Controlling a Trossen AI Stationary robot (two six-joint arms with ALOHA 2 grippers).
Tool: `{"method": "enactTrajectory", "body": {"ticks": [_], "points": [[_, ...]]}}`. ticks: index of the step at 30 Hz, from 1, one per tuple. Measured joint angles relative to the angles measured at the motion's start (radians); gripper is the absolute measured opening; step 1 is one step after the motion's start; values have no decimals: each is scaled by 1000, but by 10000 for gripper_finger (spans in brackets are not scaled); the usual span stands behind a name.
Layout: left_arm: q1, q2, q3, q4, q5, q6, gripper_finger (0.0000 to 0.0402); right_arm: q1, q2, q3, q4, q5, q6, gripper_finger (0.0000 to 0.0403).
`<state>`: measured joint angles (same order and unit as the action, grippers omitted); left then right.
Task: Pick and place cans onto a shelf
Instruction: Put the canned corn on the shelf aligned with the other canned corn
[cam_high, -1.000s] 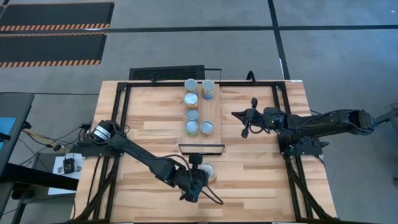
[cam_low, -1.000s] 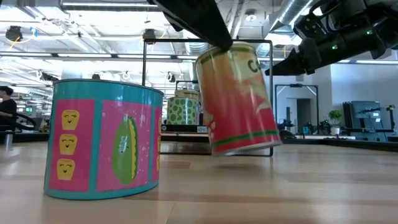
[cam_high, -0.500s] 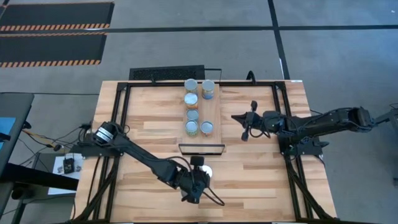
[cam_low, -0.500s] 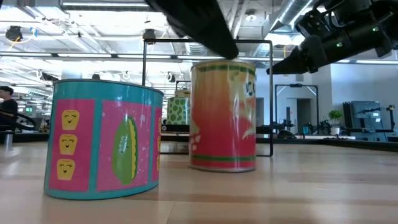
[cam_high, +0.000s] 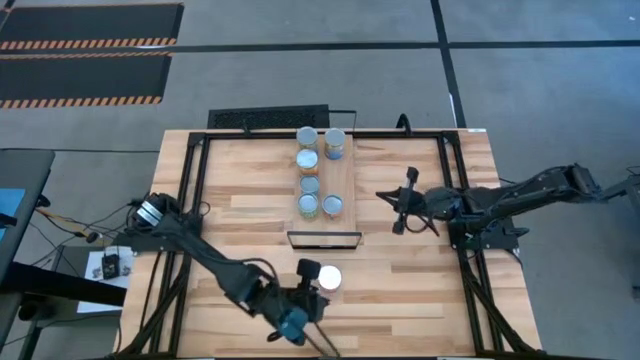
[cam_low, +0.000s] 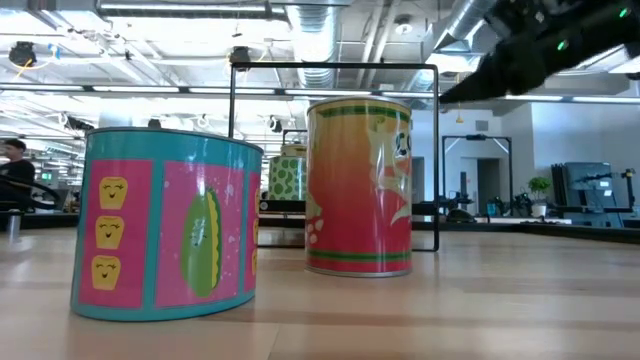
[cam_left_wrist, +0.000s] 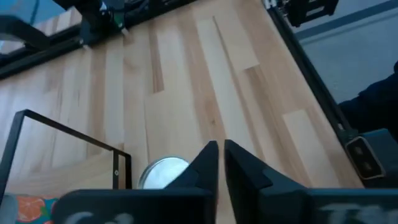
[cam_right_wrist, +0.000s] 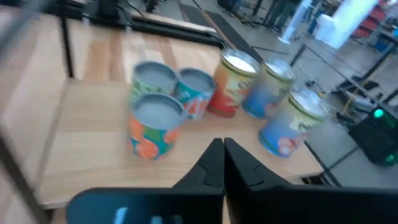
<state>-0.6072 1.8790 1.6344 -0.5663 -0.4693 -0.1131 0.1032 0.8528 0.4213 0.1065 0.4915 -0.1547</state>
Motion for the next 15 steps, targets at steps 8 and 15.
{"method": "enactTrajectory", "body": {"ticks": [8,15], "points": [[-63,-16,-70,117,-31,4,2,235,23,97,-44,31,15,9],[-65,-118,-369,553,73,28,0,386,125,204,-55,68,17,8]]}}
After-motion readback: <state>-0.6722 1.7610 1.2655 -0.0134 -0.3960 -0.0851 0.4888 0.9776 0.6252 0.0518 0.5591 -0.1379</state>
